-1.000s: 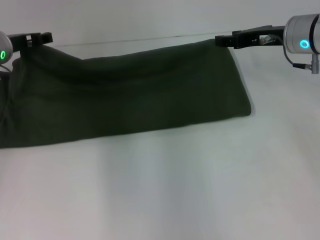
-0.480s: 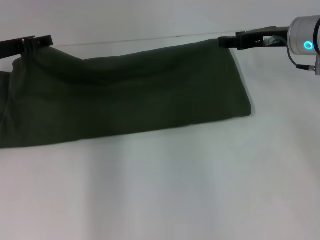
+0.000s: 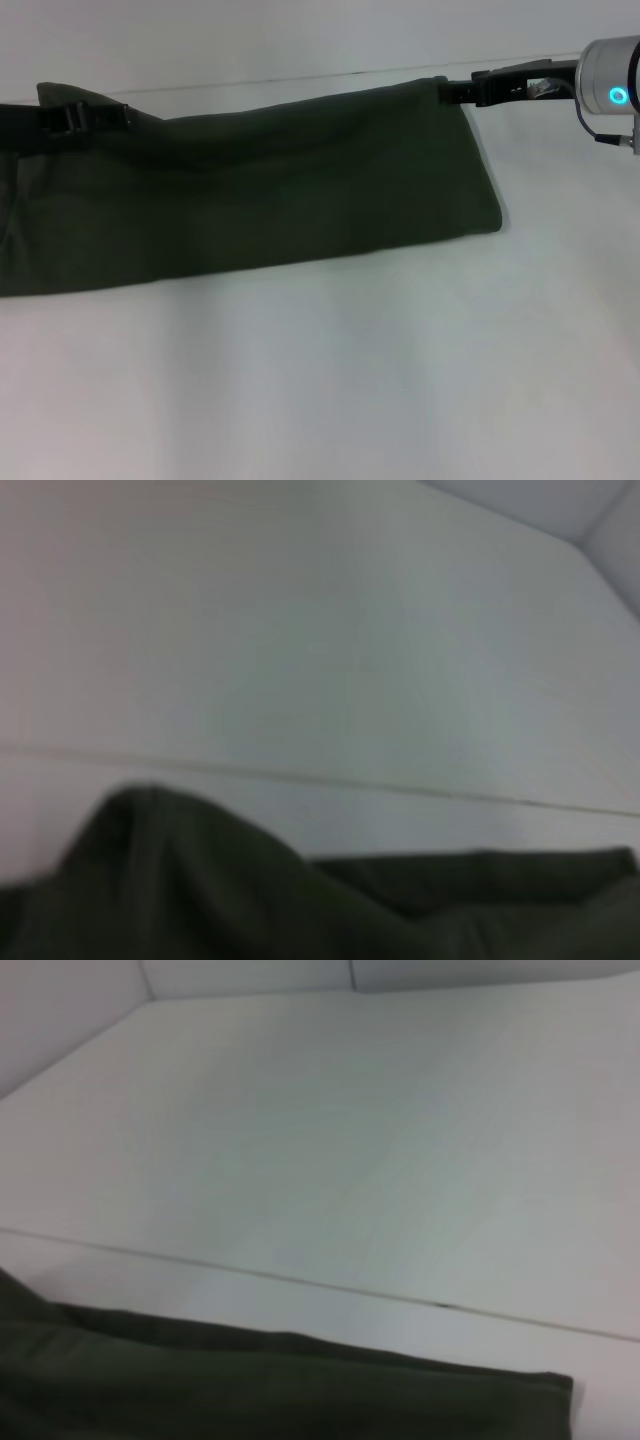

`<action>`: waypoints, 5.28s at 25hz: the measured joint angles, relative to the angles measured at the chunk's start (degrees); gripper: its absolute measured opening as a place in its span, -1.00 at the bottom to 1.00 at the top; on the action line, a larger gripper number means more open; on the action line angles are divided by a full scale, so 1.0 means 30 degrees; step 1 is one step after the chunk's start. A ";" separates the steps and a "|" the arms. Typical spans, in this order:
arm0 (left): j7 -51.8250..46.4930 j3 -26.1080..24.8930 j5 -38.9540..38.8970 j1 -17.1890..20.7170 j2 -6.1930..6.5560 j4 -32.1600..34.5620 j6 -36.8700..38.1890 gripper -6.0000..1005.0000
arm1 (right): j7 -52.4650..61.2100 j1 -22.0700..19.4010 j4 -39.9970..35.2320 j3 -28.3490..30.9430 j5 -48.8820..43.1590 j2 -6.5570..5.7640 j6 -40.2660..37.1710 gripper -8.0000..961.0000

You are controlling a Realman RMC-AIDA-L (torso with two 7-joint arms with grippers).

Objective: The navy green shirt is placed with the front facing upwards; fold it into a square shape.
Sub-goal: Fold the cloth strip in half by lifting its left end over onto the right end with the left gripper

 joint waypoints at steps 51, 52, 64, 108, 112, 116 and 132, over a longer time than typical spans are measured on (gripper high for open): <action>-0.2556 -0.3535 0.3851 0.0260 0.3640 0.5024 0.3464 0.71 | 0.2205 -0.0625 0.1260 0.1776 0.1845 -0.1675 -0.7958 0.18; -0.2613 -0.3536 0.3933 0.0214 0.3732 0.5025 0.3436 0.71 | 0.2212 -0.0623 0.1263 0.1785 0.1844 -0.1701 -0.7911 0.18; -0.3181 -0.3527 0.5702 -0.0318 0.3908 0.6191 0.2525 0.71 | 0.2228 -0.0417 0.1263 0.1790 0.1845 -0.1719 -0.7499 0.19; -0.3510 -0.3317 0.5925 -0.1082 0.3940 0.7902 0.1326 0.53 | 0.2051 -0.0740 0.1501 0.1841 0.1846 -0.1776 -0.7173 0.19; -0.3490 -0.2977 0.6151 -0.1045 0.4004 0.7799 0.1384 0.43 | 0.2052 -0.0775 0.1500 0.1950 0.1846 -0.1779 -0.7173 0.19; -0.3484 -0.2783 0.6211 -0.1139 0.3952 0.7835 0.1319 0.08 | 0.2052 -0.0768 0.1501 0.2062 0.1847 -0.1792 -0.7174 0.19; -0.3413 -0.1997 0.6109 -0.1263 0.3923 0.7382 0.1803 -0.88 | 0.4798 -0.0616 0.2369 0.2140 -0.1800 -0.2909 -0.7366 0.19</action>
